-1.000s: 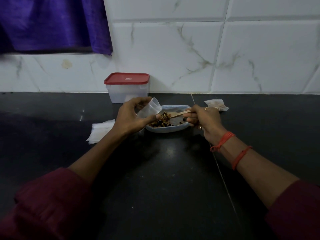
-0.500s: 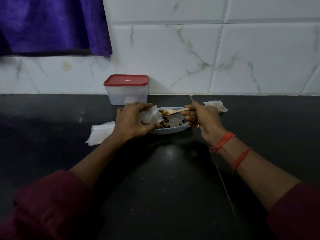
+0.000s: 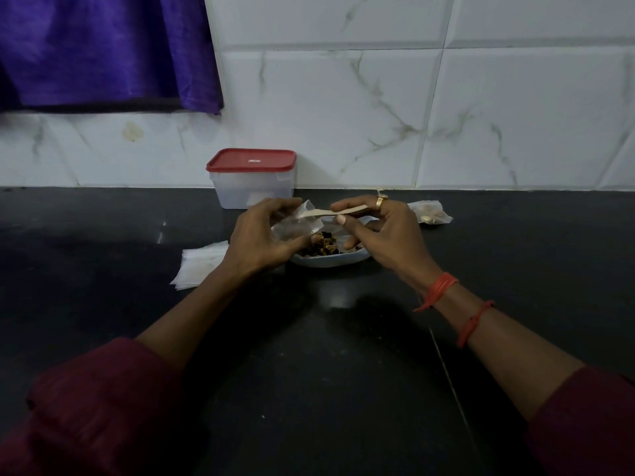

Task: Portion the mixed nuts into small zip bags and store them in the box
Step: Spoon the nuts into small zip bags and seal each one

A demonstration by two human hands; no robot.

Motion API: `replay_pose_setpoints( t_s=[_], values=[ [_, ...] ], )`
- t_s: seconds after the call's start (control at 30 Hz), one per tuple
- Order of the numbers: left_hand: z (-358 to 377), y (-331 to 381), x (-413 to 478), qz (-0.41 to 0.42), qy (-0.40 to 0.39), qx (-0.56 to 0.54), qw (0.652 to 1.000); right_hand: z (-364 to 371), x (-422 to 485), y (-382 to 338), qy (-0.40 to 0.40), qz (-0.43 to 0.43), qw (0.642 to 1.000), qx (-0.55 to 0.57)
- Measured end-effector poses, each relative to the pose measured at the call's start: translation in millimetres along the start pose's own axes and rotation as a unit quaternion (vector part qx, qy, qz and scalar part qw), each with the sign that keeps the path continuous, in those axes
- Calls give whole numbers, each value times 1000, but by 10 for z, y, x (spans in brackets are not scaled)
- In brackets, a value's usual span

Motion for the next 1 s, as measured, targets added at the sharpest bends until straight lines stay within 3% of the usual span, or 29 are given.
replay_pose_setpoints(
  t_s=[0.2,0.33,0.47,0.57,0.73,0.83,1.0],
  values=[
    [-22,-32,13,-15,31,-13,999,-124,52,106,80,50,991,94],
    [-63,-77,13,-40,78,-65,994,-222,41,160,118,51,991,33],
    [-99,-87,49,-76,108,-216,967,-233,15,244,77,-11,983,-166],
    [-98,-76,57,-48,95,-184,977,-202,6,262,36,-60,953,-294],
    [-74,-93,54,-36,88,-188,978,-156,1,354,-4,-88,913,-397],
    [-70,-102,56,-33,80,-180,980,-125,31,376,-18,-58,906,-420],
    [-54,-108,56,-28,57,-176,982,-166,64,403,-40,11,947,-319]
  ],
)
Point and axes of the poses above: each hand's wrist, its own x-axis towards the middle knuckle, its own z-axis out of the palm, y = z × x, the point moved 2 cm from there along x, towards the middle knuckle, and after that the axes turned 9 degrees about -y, right-handed, at the moved point
